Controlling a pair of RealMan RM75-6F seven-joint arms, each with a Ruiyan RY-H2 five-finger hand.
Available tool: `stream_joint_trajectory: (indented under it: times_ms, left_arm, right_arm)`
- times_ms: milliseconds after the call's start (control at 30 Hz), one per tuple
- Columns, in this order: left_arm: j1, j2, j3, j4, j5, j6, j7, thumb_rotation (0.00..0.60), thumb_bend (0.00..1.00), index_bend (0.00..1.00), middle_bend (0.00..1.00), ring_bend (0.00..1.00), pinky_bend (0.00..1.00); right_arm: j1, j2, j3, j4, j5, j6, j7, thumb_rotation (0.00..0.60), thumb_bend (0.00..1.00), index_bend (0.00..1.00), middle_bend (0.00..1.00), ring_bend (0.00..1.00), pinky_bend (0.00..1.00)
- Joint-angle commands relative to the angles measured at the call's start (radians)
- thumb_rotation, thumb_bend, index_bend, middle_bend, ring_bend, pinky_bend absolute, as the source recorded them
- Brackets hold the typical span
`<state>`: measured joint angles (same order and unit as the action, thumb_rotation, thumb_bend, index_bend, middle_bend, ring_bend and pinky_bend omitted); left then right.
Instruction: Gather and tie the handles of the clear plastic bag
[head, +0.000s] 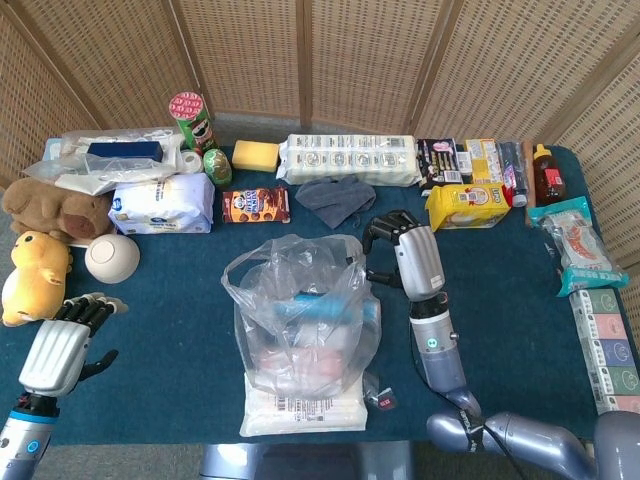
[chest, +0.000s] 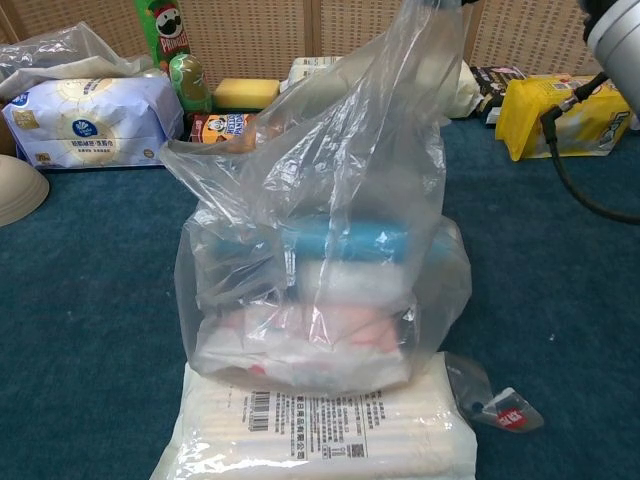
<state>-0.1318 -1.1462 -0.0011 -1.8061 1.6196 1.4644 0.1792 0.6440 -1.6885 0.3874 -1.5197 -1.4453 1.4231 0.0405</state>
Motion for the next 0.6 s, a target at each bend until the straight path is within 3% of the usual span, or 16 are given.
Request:
stream_joint_trajectory:
  times_ms: [33,333,600]
  left_arm:
    - [0.000,0.000,0.000,-0.002,-0.001,-0.001,0.002,0.600,0.18,0.30,0.32,0.22,0.24]
    - [-0.003,-0.001,0.000,-0.001,-0.008,-0.007,0.007,0.600,0.18,0.30,0.32,0.22,0.24]
    - [-0.004,-0.003,-0.001,0.000,-0.009,-0.007,0.012,0.600,0.18,0.30,0.32,0.22,0.24]
  right_arm:
    - [-0.009,0.044,-0.024,-0.034,0.007,-0.042,0.009,0.600,0.24,0.56,0.55,0.53,0.41]
    - [-0.009,0.227,-0.115,-0.134,0.033,-0.224,-0.099,0.600,0.24,0.34,0.39,0.43,0.39]
    - [-0.009,0.349,-0.144,-0.223,0.119,-0.345,-0.129,0.600,0.25,0.28,0.36,0.35,0.32]
